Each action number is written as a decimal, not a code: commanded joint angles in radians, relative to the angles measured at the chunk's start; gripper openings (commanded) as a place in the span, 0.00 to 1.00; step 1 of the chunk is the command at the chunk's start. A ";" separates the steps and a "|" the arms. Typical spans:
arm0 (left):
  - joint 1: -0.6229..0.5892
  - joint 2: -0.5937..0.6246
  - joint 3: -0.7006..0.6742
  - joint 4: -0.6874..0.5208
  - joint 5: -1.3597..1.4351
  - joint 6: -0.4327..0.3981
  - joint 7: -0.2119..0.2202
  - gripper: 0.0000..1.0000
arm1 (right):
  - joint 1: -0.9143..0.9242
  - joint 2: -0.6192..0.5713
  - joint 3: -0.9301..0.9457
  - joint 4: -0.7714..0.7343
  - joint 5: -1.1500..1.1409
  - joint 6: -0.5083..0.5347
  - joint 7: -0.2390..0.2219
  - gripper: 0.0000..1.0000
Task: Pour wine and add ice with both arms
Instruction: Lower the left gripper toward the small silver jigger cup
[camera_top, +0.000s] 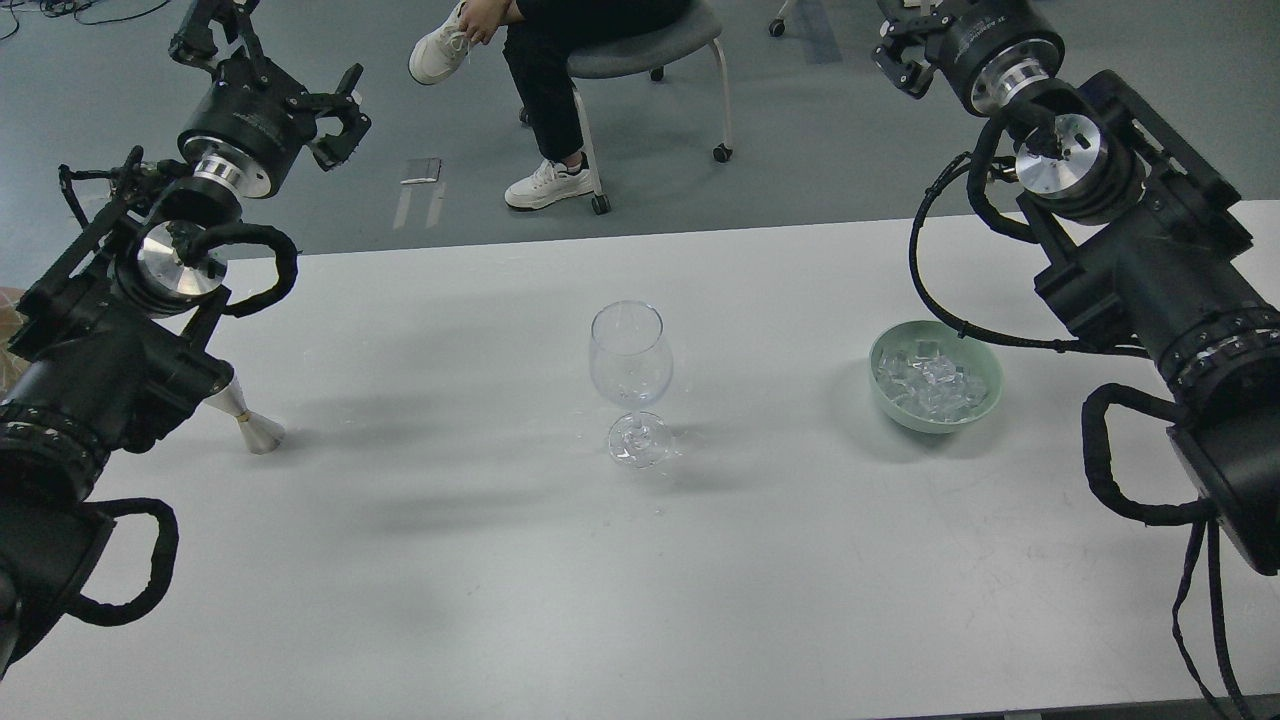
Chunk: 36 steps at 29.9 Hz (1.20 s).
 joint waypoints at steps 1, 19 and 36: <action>0.004 -0.001 0.001 0.000 0.002 0.005 -0.004 1.00 | 0.001 -0.001 0.000 -0.001 -0.001 -0.002 0.001 1.00; -0.005 -0.007 -0.082 0.010 -0.017 -0.006 -0.001 1.00 | -0.006 -0.001 0.002 0.001 0.000 -0.001 -0.002 1.00; 0.011 -0.005 -0.107 -0.057 -0.010 0.008 0.022 1.00 | -0.009 -0.003 -0.003 -0.001 0.000 -0.002 0.000 1.00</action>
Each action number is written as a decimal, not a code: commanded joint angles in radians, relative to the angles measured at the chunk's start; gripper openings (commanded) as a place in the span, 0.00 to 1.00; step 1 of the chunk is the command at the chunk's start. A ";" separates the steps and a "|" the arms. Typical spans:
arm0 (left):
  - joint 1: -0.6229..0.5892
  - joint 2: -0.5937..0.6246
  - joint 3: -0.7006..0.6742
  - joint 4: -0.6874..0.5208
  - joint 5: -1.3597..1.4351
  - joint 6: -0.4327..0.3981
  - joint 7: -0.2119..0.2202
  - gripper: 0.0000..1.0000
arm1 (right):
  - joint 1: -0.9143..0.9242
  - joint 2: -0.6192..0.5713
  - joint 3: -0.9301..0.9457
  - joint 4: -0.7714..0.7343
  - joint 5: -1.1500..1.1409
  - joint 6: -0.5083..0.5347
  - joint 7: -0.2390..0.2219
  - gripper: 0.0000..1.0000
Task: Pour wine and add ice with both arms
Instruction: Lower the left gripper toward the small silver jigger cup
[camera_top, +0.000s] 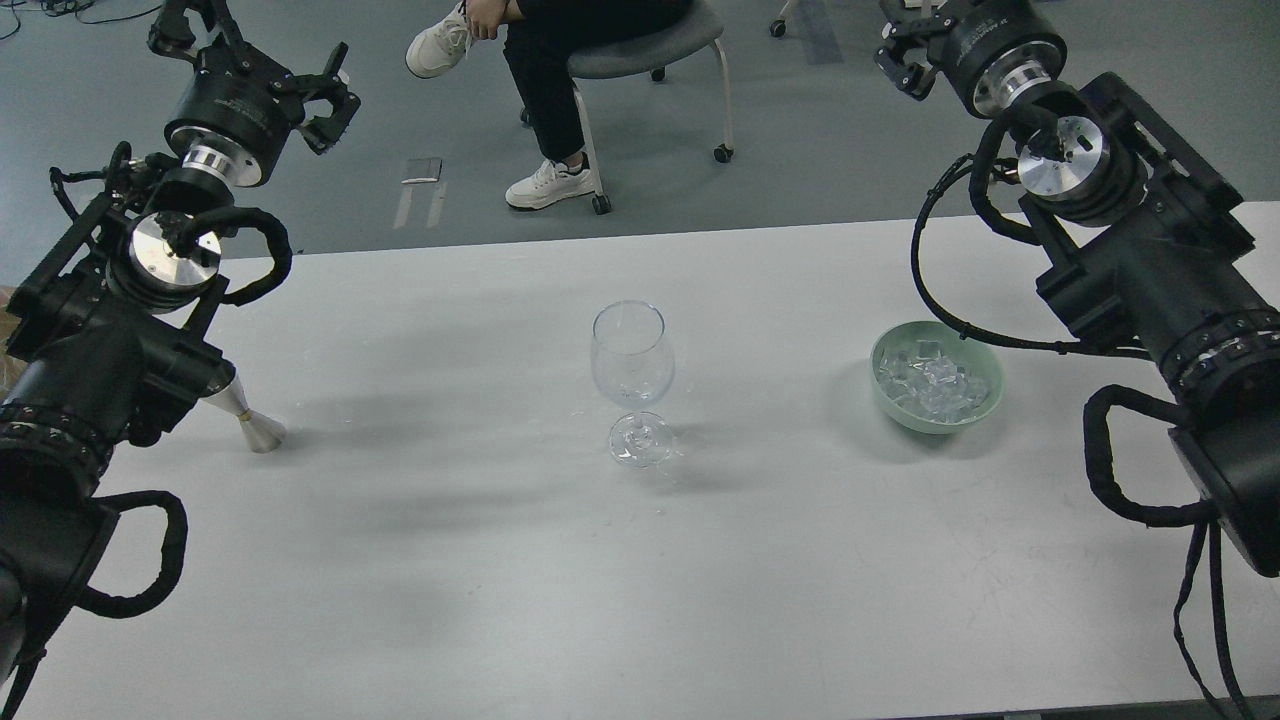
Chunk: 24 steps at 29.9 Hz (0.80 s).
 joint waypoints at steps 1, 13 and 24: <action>0.015 0.012 -0.012 -0.071 -0.005 0.008 0.011 1.00 | -0.009 0.000 0.001 -0.001 0.000 -0.002 0.000 1.00; 0.275 0.141 -0.107 -0.470 -0.122 0.155 0.058 0.99 | -0.018 -0.002 -0.001 -0.001 -0.002 0.000 0.000 1.00; 0.666 0.274 -0.332 -0.852 -0.219 0.294 0.060 0.96 | -0.034 -0.017 -0.001 -0.001 -0.002 -0.005 0.002 1.00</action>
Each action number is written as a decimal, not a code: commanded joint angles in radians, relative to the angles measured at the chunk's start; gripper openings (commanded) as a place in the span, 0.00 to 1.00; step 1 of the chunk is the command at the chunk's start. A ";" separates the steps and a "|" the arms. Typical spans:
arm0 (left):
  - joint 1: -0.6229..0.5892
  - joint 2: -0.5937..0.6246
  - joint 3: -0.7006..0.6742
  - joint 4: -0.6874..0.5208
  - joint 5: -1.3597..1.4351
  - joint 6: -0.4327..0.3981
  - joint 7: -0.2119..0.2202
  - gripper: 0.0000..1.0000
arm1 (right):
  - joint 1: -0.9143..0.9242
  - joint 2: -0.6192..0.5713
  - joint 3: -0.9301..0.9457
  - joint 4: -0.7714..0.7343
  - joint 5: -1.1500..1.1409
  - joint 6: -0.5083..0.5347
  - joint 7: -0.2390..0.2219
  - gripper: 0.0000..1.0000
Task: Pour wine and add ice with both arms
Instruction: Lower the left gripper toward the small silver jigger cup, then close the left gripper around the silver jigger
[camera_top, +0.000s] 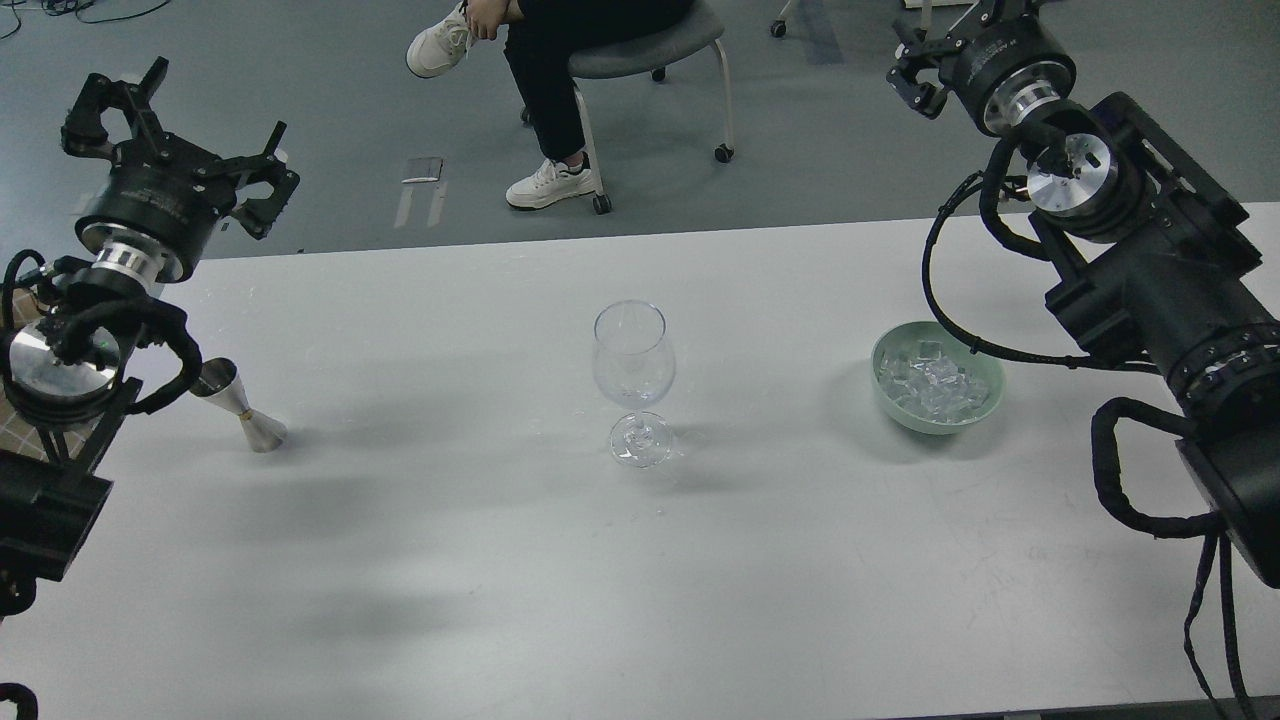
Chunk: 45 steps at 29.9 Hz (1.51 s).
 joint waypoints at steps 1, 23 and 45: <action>0.146 0.002 -0.120 -0.104 -0.002 0.017 0.000 0.95 | -0.004 -0.003 -0.001 0.000 0.000 -0.001 0.000 1.00; 0.778 -0.271 -0.434 -0.292 -0.003 -0.187 0.057 0.51 | -0.044 -0.012 -0.007 0.000 -0.003 -0.004 0.001 1.00; 0.668 -0.357 -0.385 -0.027 0.024 -0.230 0.070 0.45 | -0.056 -0.026 -0.009 0.000 -0.003 -0.006 0.000 1.00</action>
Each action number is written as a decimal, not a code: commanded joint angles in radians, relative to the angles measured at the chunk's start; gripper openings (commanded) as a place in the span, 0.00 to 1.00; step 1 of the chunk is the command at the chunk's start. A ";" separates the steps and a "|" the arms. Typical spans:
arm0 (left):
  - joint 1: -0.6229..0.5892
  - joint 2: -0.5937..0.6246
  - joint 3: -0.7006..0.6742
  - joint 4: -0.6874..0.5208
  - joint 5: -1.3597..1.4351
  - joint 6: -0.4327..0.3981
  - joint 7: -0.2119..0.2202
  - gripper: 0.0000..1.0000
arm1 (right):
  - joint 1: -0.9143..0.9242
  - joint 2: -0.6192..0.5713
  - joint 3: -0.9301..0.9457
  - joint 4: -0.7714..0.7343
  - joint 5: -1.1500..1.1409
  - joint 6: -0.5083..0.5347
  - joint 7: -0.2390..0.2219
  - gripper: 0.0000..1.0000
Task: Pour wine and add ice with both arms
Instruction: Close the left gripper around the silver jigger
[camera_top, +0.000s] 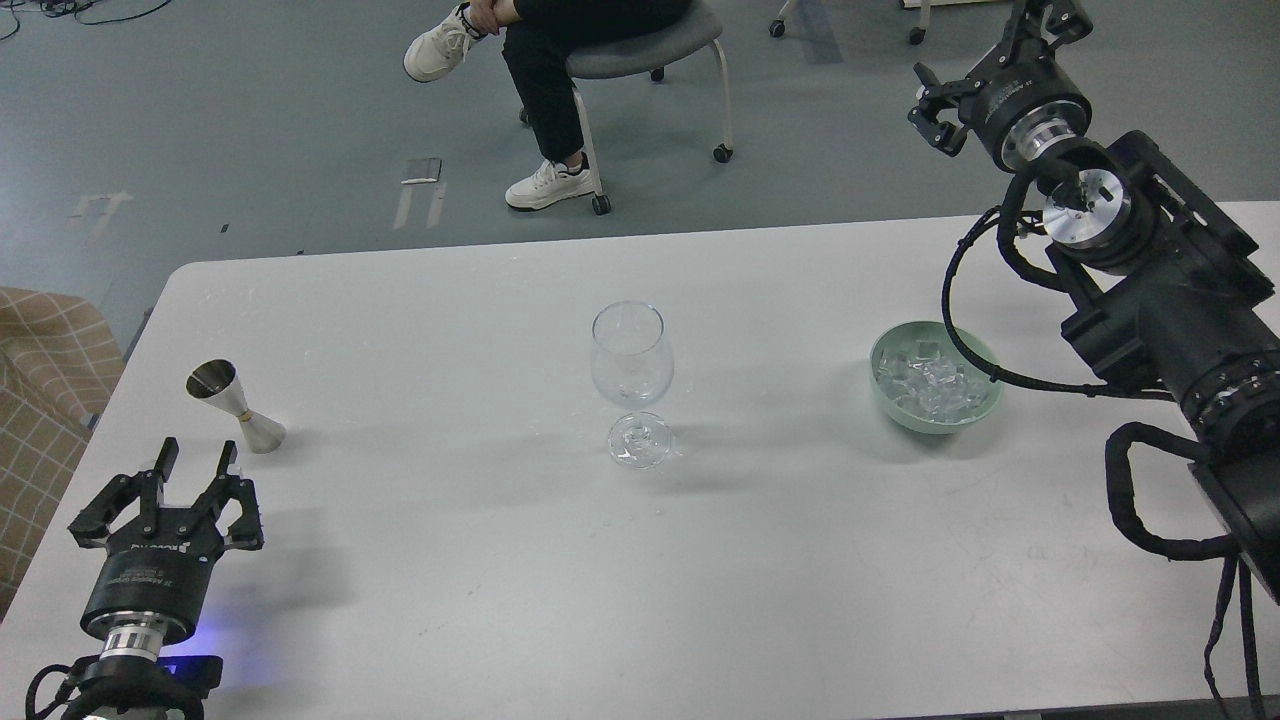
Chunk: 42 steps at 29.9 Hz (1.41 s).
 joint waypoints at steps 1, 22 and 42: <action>-0.070 -0.003 0.027 0.109 0.008 0.000 -0.001 0.45 | 0.000 -0.001 0.000 0.000 0.000 0.000 0.000 1.00; -0.300 -0.032 0.047 0.373 0.005 -0.008 0.003 0.47 | -0.009 -0.009 0.000 0.000 0.000 0.000 0.000 1.00; -0.440 -0.020 0.047 0.556 0.004 -0.017 0.006 0.48 | -0.012 -0.009 -0.003 -0.006 -0.001 0.000 0.000 1.00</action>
